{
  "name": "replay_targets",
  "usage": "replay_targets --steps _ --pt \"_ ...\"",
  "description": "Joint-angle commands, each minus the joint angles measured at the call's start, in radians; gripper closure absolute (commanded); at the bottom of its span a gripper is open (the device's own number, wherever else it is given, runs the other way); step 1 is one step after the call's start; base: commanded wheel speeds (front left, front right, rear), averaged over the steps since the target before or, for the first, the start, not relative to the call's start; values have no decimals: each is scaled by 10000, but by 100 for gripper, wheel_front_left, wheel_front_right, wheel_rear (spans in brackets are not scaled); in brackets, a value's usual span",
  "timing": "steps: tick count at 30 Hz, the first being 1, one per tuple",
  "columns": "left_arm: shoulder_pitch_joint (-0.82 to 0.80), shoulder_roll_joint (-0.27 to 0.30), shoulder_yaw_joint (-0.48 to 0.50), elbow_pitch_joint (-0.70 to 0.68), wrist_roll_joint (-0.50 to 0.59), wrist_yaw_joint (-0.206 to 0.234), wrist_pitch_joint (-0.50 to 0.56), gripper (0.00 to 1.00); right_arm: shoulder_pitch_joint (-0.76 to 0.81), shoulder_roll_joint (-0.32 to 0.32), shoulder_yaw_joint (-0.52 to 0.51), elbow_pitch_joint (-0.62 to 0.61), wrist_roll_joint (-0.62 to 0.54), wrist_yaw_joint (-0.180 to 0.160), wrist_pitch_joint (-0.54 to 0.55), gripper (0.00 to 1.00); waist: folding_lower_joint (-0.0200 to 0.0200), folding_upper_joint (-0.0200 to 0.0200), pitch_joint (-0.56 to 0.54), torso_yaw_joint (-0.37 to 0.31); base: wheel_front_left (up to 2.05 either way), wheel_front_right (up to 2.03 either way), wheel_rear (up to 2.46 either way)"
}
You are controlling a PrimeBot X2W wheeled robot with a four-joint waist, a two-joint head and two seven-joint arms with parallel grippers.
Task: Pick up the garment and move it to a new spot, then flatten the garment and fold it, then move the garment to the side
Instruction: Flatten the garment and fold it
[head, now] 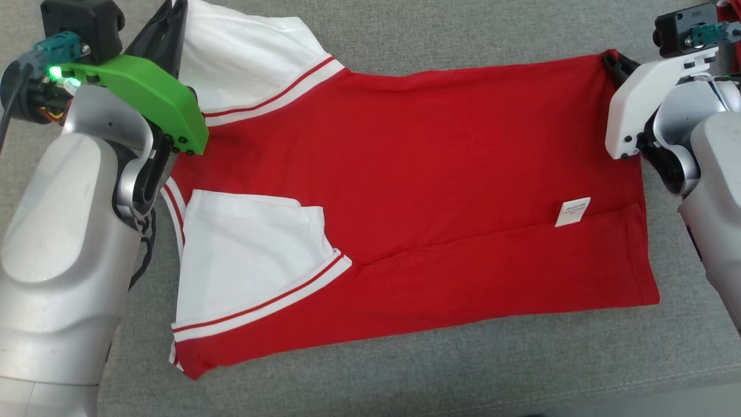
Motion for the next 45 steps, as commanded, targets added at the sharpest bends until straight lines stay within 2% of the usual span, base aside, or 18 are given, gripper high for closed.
replay_targets --steps 1,7,11,15,24,30,37,38,39,40,41,42,45 --pt "255 88 63 -135 -82 12 -144 100 15 -164 39 74 125 -20 -246 100 0 0 -110 17 0 0 0" --pt "1373 177 233 -1075 -331 117 -772 100 681 -363 465 -562 687 -20 -1455 100 0 0 -622 90 0 0 0" --pt "2536 301 394 -2124 -437 346 -1129 100 1472 -672 553 -1263 1097 -20 -2082 100 0 0 -1040 161 0 0 0" --pt "3944 377 456 -3360 -591 675 -1325 100 2441 -853 226 -1933 1194 -18 -2504 100 0 0 -1507 241 0 0 0" --pt "6947 243 271 -5585 -899 1483 -1439 100 4822 -666 -868 -3415 1115 -18 -2670 100 0 0 -2418 507 0 0 0" --pt "7974 45 153 -5567 -1189 1689 -1479 100 5999 -327 -1501 -4134 920 -18 -2370 100 0 0 -2766 610 0 0 0" --pt "8273 -195 -15 -4532 -1542 1446 -1668 100 6625 45 -1898 -4371 628 -17 -2237 100 0 0 -2953 614 0 0 0" --pt "8260 -244 -28 -4317 -1584 1413 -1725 100 6696 104 -1943 -4389 577 -17 -2229 87 0 0 -2972 606 0 0 0" --pt "8241 -282 -50 -4135 -1596 1363 -1822 73 6767 171 -2025 -4400 551 -18 -2218 64 0 0 -2985 592 0 0 0" --pt "8228 -299 -65 -4010 -1586 1318 -1894 42 6835 211 -2100 -4415 517 -18 -2224 53 0 0 -2992 581 0 0 0" --pt "8233 -339 -72 -3877 -1611 1291 -1971 0 6937 262 -2222 -4440 503 -18 -2259 6 0 0 -3000 573 0 0 0" --pt "8257 -359 -79 -3809 -1625 1254 -2025 0 7028 307 -2323 -4462 479 -18 -2307 0 0 0 -3009 571 0 0 0" --pt "8430 -406 18 -3741 -1655 1241 -2317 0 7394 455 -2675 -4615 386 -17 -2459 0 0 0 -3049 553 0 0 0"
